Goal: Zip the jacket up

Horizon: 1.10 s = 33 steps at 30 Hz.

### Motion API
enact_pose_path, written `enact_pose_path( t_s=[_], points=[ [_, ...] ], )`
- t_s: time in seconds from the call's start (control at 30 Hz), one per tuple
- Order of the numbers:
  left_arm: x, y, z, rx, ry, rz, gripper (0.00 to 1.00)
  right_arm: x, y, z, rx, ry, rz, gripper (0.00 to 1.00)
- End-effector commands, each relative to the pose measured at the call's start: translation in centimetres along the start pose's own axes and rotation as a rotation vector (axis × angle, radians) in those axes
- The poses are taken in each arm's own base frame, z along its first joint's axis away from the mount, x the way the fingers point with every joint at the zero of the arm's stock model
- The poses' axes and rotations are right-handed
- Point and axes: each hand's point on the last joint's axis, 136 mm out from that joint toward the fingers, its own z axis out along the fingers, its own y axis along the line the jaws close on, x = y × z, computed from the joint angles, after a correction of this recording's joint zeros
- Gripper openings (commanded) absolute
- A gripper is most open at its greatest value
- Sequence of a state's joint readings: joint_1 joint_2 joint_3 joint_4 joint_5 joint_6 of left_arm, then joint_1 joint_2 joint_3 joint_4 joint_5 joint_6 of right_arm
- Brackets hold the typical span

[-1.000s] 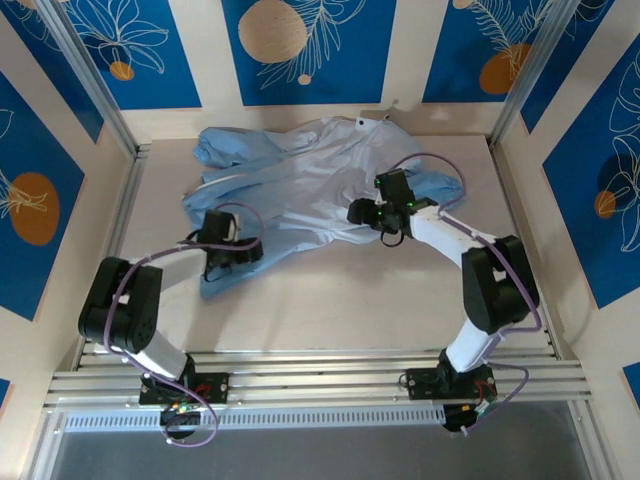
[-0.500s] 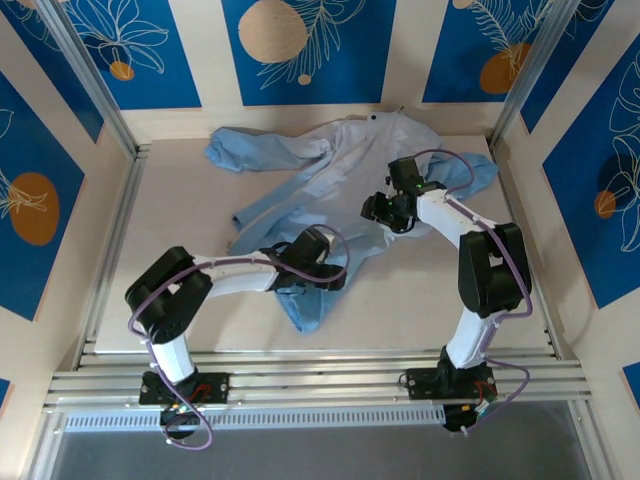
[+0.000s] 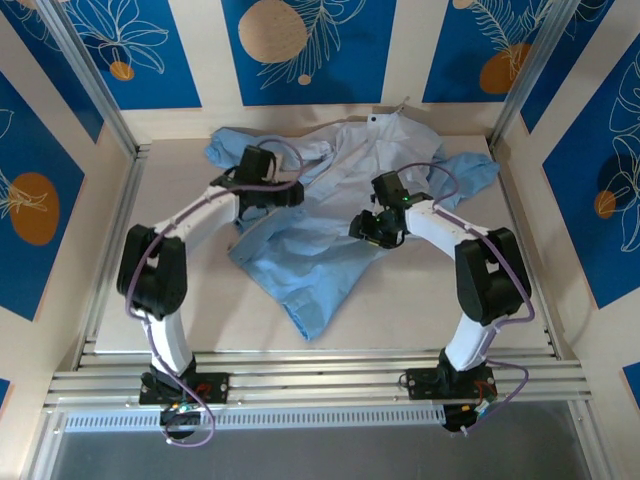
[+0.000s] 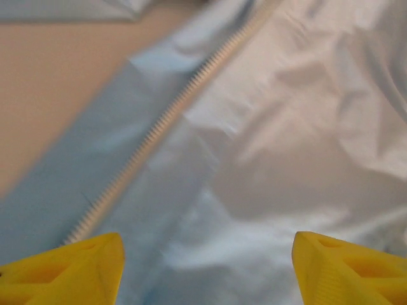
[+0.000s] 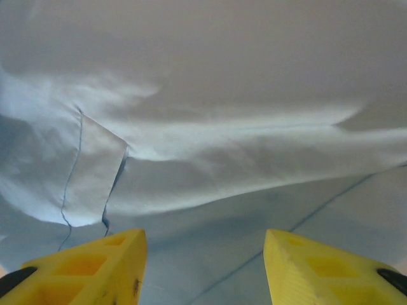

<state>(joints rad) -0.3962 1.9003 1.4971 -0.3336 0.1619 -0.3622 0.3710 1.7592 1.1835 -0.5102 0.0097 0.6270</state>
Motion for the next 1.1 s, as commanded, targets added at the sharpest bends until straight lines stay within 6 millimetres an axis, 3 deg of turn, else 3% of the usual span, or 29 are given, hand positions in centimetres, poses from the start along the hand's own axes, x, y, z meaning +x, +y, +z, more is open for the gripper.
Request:
enact_pose_path(
  t_s=[0.0,0.1,0.2,0.4,0.6,0.83,0.97,1.07],
  points=[
    [0.8,1.9,2.6,0.024,0.103,-0.020,0.64,1.1,-0.4,1.6,0.014,0.060,0.041,0.51],
    [0.0,4.4,4.8,0.016,0.117,-0.089,0.60,1.0,-1.1,2.4,0.038,0.077,0.054,0.51],
    [0.8,6.5,6.4,0.014,0.142,-0.169,0.56,0.6,-1.7,3.0,0.058,0.093,0.064,0.51],
    [5.8,9.7,6.6,-0.048,0.213,-0.266,0.50,-1.6,-2.8,4.0,0.084,0.102,0.074,0.50],
    [12.2,12.5,2.4,-0.153,0.259,-0.348,0.48,-4.2,-2.6,5.4,0.101,0.125,0.029,0.45],
    [19.5,13.1,-3.3,-0.234,0.289,-0.394,0.48,-6.7,0.5,8.0,0.086,0.155,-0.068,0.40],
    [22.2,12.5,-6.1,-0.226,0.261,-0.438,0.48,-8.1,3.3,9.3,0.069,0.160,-0.151,0.40],
    [22.6,11.4,-7.8,-0.187,0.216,-0.454,0.48,-9.4,4.2,9.2,0.087,0.153,-0.193,0.40]
  ],
)
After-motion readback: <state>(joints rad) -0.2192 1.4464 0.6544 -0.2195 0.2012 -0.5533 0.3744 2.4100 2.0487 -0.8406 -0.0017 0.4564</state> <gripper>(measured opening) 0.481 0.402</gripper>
